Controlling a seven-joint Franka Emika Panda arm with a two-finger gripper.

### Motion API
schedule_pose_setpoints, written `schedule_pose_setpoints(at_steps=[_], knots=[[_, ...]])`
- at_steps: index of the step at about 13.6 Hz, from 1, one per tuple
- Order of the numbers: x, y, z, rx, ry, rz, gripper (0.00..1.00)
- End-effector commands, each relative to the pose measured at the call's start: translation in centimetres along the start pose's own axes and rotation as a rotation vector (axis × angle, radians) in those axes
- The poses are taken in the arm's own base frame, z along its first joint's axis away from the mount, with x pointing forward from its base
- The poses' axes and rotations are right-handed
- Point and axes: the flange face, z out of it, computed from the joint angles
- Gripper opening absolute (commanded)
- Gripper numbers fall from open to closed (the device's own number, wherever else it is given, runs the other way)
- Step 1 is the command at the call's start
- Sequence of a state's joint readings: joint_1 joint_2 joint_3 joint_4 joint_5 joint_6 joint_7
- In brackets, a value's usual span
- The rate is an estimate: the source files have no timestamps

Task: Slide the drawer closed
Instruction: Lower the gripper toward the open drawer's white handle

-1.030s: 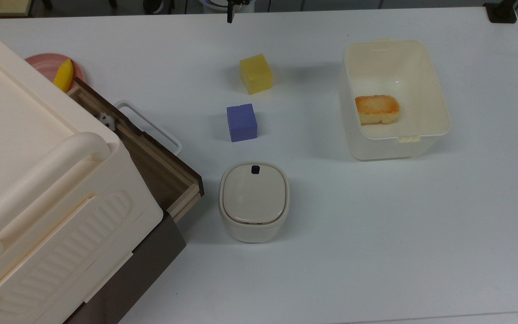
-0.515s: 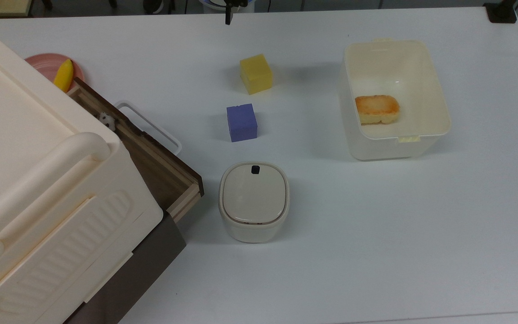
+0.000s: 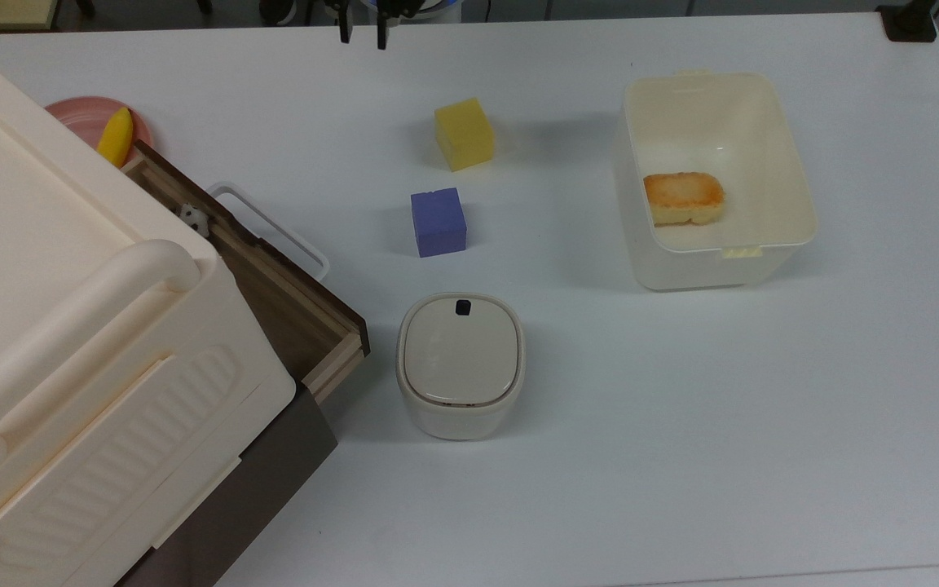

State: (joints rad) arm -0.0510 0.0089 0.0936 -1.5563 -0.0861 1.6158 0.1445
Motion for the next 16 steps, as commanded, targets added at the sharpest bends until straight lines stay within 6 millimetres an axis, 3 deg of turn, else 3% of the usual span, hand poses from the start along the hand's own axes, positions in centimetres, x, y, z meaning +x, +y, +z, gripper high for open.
schedule_pose_setpoints(at_steps=[1,5,9,12,14,16], knots=[[-0.2,0.8,0.0,0.063,0.009,-0.054,0.00],[0.5,0.5,-0.1,0.081,0.045,0.121,0.00],[2.8,0.9,1.0,0.091,0.131,0.528,0.00],[3.7,1.1,1.9,0.076,0.166,0.674,0.00],[4.4,1.6,3.7,0.065,0.136,0.707,0.00],[5.1,1.5,7.3,0.036,0.088,0.707,0.00]])
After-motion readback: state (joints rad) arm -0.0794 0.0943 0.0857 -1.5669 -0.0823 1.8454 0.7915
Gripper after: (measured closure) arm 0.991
